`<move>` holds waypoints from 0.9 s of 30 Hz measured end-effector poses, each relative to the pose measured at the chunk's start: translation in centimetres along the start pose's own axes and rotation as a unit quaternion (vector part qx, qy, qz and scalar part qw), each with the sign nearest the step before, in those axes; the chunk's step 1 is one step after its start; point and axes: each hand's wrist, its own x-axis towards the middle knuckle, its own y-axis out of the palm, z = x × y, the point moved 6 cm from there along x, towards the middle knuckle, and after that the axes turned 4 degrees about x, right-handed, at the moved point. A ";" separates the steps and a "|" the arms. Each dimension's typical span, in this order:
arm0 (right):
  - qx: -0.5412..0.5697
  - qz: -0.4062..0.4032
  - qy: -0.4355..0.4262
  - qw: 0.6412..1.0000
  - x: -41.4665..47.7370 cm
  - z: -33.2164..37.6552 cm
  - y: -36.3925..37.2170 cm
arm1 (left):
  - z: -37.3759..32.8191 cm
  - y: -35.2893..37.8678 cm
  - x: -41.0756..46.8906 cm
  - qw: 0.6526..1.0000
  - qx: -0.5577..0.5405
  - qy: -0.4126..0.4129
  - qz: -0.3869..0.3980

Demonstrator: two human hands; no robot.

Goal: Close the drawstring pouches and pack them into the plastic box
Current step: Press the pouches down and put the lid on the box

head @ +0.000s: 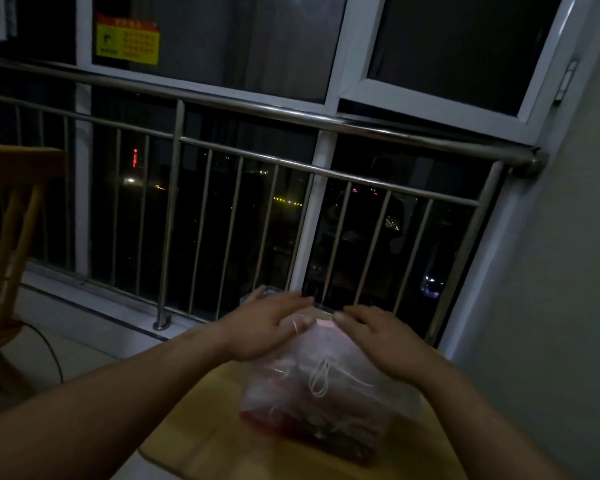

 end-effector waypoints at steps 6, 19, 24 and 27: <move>0.040 0.007 0.017 0.999 7.0 -1.7 -1.3 | 1.5 -0.8 3.0 0.978 0.035 -0.078 0.191; -0.034 0.127 0.024 0.991 17.2 -4.6 2.5 | 7.5 -2.2 12.1 0.959 -0.129 -0.117 0.224; -0.105 0.169 0.034 0.979 20.6 -6.5 5.0 | 13.0 4.9 15.4 0.982 0.078 -0.133 0.104; -0.132 0.183 0.027 0.974 21.9 -7.2 6.1 | 16.0 8.2 16.1 0.966 0.106 -0.170 0.160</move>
